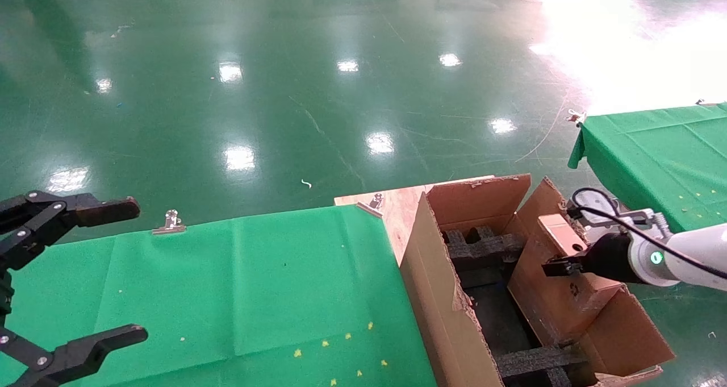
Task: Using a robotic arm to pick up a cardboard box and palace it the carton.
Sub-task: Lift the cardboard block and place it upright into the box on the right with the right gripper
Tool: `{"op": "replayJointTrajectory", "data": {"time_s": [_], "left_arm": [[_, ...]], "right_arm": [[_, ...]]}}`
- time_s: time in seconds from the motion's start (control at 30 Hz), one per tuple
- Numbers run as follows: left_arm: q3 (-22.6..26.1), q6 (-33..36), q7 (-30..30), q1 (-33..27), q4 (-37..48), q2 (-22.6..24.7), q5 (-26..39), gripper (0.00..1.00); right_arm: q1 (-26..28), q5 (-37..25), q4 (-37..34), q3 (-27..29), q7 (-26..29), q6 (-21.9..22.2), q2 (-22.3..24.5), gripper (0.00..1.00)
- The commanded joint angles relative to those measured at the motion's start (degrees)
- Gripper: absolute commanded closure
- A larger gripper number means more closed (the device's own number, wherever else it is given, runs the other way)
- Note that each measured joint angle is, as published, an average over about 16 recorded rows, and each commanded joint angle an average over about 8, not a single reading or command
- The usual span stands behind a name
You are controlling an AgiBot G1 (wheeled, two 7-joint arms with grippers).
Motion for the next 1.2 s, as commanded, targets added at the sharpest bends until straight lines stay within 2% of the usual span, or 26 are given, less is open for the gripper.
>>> {"op": "replayJointTrajectory", "data": {"time_s": [0.03, 0.4, 1.0, 1.03, 1.2], "left_arm": [[0.0, 0.0, 0.0, 0.0, 0.0, 0.0, 0.0, 0.0], [0.02, -0.01, 0.01, 0.0, 0.0, -0.01, -0.01, 0.0], [0.04, -0.02, 0.02, -0.01, 0.0, -0.02, -0.03, 0.0], [0.04, -0.02, 0.02, -0.01, 0.0, -0.02, -0.03, 0.0], [0.04, -0.03, 0.03, -0.01, 0.01, -0.02, -0.04, 0.0]], "right_arm": [[-0.83, -0.2, -0.47, -0.29, 0.26, 0.8, -0.53, 1.0], [-4.59, -0.36, -2.41, -1.46, 1.52, 4.04, -2.31, 1.0], [-7.93, 0.34, -5.69, -2.74, 1.42, 5.22, -5.16, 1.0], [-8.02, 0.45, -5.92, -2.78, 1.33, 5.25, -5.34, 0.96], [-8.38, 0.93, -6.62, -2.84, 0.97, 5.38, -5.99, 0.35]]}}
